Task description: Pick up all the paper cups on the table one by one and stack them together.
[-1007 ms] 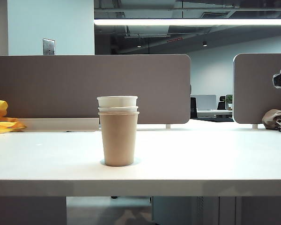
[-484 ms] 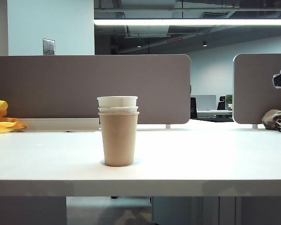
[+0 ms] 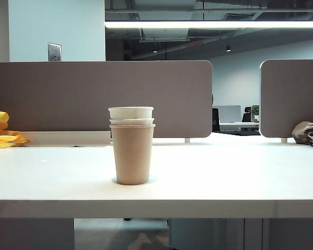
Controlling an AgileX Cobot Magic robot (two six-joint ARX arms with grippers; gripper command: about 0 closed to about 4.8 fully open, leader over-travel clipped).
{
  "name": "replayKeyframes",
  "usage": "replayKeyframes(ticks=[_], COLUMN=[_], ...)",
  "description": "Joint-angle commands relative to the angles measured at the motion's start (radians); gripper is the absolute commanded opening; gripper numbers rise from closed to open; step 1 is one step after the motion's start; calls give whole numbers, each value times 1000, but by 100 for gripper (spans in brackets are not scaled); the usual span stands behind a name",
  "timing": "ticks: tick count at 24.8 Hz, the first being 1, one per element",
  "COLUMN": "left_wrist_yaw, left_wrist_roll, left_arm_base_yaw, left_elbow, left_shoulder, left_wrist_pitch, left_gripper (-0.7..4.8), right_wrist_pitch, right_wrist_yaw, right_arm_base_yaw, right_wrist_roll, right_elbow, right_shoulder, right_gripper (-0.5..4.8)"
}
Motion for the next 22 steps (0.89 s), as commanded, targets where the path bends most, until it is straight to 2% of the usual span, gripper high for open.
replayKeyframes(ticks=[1,7,11,22], left_wrist_yaw=[4,6,4,5], left_wrist_roll=[8,8,8,8], left_arm_base_yaw=[63,180,246,257], left_elbow=[-2,-2,-2,-2], left_shoulder=[0,0,0,0], left_wrist_pitch=[8,8,8,8], left_gripper=[-5,-5,-5,-5], right_wrist_pitch=[11,11,11,11], right_wrist_yaw=[0,0,0,0], right_arm_base_yaw=[-79,-216,-272,-285], right_wrist_roll=[-3,-3,-3,-3], right_elbow=[-5,-5,-5,-5], right_shoulder=[0,0,0,0], right_gripper=[-5,-5,-5,-5])
